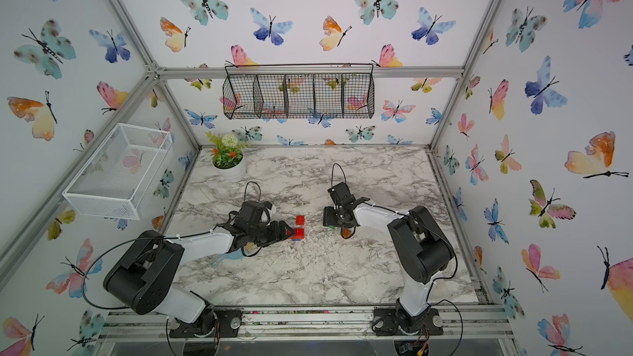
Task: Assemble the letter v with lego
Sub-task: Pick up the lego brick from the center of the board.
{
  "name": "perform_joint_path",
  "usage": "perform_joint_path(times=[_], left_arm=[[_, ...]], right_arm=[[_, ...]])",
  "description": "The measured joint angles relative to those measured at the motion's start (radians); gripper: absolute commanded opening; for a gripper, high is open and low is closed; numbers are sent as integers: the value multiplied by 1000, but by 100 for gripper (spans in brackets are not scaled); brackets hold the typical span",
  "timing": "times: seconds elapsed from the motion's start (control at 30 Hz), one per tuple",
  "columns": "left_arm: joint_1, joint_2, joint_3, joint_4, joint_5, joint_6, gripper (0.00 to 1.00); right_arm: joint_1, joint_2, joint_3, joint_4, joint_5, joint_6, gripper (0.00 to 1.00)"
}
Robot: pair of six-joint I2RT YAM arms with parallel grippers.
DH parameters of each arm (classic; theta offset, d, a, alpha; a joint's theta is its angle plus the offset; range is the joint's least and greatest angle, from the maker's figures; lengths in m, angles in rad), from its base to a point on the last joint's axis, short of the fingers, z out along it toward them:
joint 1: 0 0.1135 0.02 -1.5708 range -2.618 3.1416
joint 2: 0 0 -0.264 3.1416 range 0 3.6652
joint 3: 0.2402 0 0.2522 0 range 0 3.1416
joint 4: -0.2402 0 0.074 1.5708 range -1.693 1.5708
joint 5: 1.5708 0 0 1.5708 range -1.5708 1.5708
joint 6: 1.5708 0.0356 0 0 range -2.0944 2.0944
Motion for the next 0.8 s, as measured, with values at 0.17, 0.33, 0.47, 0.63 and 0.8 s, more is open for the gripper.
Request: perform_joint_path(times=[0.17,0.33,0.47,0.63,0.8], left_arm=[[-1,0,-8,19,-8,-16,71],[-1,8,-13,39,-14,-29,69],[-3,10,-16,48,-23,-38,67],[-18,10,-17,51,-50,-43,65],[-46,10,1,19,-97,-61,62]], right_arm=[[2,0,-7,-8,2,-7,65],[9,6,-7,-5,-9,-16,60],[22,16,-6,10,-12,-26,58],[30,23,-4,18,-6,-35,54],[39,28,3,17,3,-35,54]])
